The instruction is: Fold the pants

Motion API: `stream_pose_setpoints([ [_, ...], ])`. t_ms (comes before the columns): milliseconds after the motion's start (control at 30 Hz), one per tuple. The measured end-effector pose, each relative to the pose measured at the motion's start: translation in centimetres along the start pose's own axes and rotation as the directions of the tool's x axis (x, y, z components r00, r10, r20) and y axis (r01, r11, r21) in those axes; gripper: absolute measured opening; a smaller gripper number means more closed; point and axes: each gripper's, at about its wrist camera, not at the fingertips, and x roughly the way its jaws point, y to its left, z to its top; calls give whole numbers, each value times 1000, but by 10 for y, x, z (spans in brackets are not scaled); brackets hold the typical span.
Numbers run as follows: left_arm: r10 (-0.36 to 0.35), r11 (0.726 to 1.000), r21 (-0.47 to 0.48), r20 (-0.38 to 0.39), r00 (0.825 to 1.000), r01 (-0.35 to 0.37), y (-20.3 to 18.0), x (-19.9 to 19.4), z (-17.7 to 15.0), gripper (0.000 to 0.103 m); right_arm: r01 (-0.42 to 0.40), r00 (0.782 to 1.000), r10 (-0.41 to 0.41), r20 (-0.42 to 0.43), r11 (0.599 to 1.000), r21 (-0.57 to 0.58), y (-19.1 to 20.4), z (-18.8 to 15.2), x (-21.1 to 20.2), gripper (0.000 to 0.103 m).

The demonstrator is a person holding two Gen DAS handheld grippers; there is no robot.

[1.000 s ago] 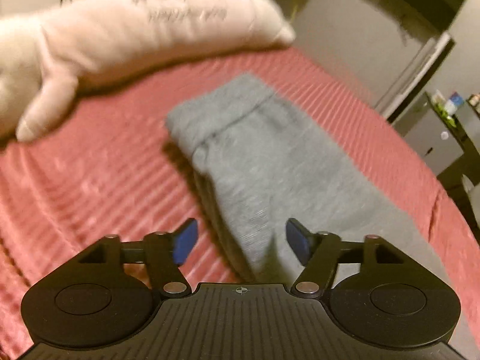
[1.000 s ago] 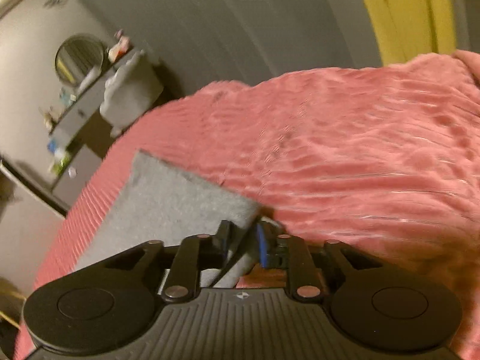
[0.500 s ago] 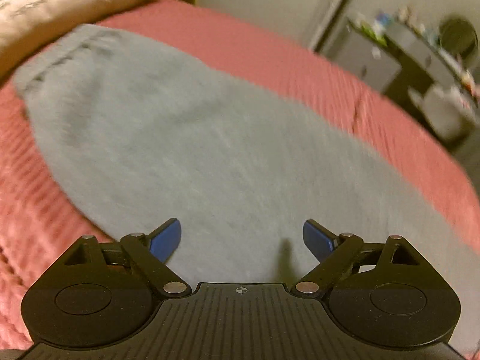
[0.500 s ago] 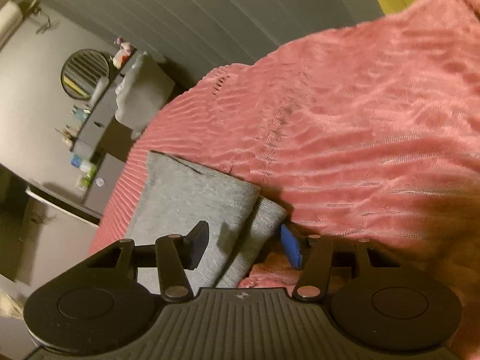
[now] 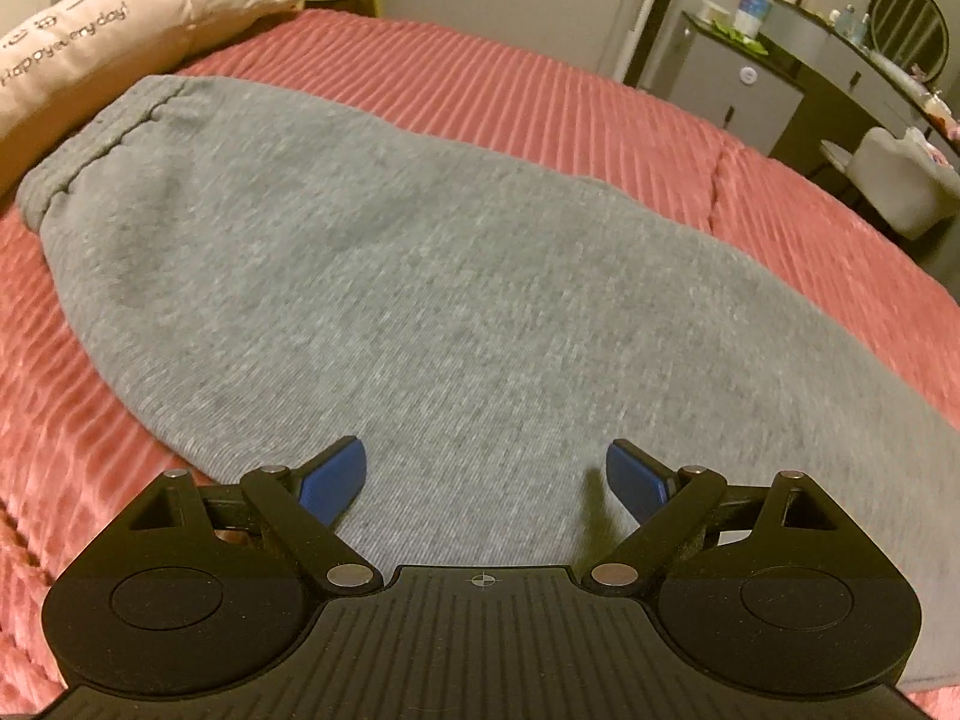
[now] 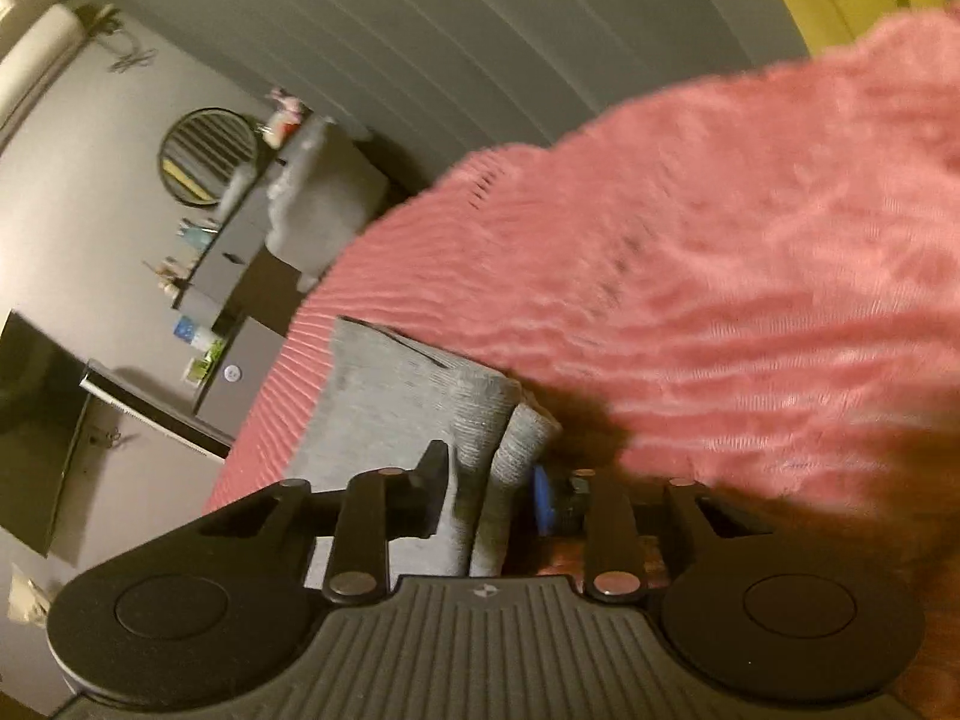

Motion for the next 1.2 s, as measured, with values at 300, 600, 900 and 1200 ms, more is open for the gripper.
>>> stream_pose_setpoints([
  [300, -1, 1000, -14, 5, 1000, 1, 2, -1, 1, 93, 24, 999, -21, 32, 994, -105, 18, 0, 1, 13],
  [600, -36, 999, -36, 53, 998, 38, 9, -17, 2, 94, -20, 994, 64, 83, 896, -444, 120, -18, -27, 11],
  [900, -54, 999, 2, 84, 995, 54, 10, -26, -1, 94, -413, 909, 187, -373, 527, -743, 252, -172, -13, 13],
  [1200, -107, 994, -28, 42, 993, 108, 14, -17, 0, 94, -507, 761, 70, -645, 684, -525, 230, -205, 18, 74],
])
